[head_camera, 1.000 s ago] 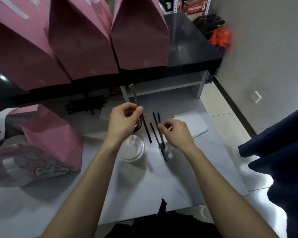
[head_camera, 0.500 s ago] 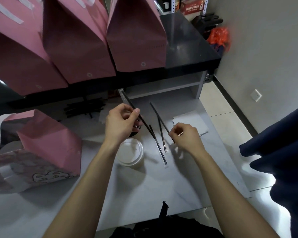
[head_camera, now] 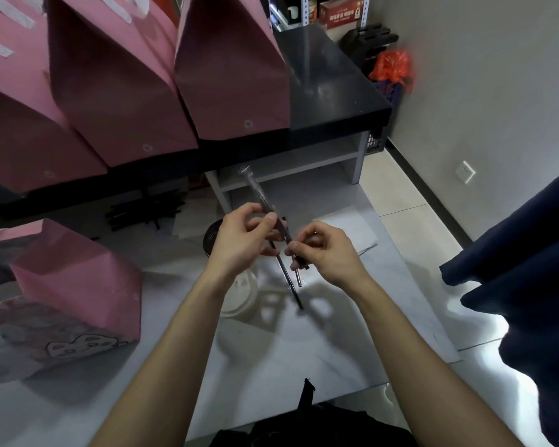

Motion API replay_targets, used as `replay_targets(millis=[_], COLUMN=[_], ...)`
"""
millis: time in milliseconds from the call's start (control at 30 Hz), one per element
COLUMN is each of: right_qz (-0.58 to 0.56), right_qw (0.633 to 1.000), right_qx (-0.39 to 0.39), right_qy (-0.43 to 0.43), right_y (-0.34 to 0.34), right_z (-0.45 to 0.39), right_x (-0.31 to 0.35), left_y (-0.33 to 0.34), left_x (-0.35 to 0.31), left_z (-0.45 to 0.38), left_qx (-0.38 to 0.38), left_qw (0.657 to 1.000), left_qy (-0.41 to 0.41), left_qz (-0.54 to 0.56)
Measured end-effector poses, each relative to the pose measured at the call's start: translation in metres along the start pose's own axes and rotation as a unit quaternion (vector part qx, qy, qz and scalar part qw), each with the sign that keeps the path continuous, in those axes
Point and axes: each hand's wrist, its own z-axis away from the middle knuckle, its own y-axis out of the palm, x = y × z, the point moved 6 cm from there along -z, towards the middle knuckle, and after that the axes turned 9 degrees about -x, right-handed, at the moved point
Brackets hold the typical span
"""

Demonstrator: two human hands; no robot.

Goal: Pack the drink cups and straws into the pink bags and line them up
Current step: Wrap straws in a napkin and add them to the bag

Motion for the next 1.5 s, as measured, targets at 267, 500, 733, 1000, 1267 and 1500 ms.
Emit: replay_targets(millis=[267,500,733,1000,1267,1500], right_qz=[0.227,0.438,0.387,0.448,0.281,-0.020], right_qw=[0.958,0.889,0.896,0.880,0.935,0.992], right_qx=[-0.144,-0.126,-0.176,-0.112,-0.180,-0.092], right_qy=[-0.102,-0.056,-0.130,-0.112,-0.122,-0.083], right_y=[-0.058,-0.086,-0.090,-0.081,-0.093,-0.087], right_z=[-0.015,-0.043,-0.042,-0.044,-0.033,-0.029], right_x=[-0.023,-0.071,-0.054,-0.079,-0.039,0.023], left_y=[0.005,0.012,0.022,0.028,0.024,0.037], left_x=[-0.004,-0.004,-0.004,-0.005,-0.002,-0.014], left_z=[-0.005,-0.009,-0.014,-0.016,-0.022,-0.024], left_qx=[-0.065,-0.046,-0.013,0.001,0.012,0.072], left_qw=[0.996,0.997,0.996,0.996,0.992,0.974], left_qy=[0.051,0.058,0.070,0.066,0.078,0.154], left_qz=[-0.045,-0.039,-0.058,-0.065,-0.097,-0.151])
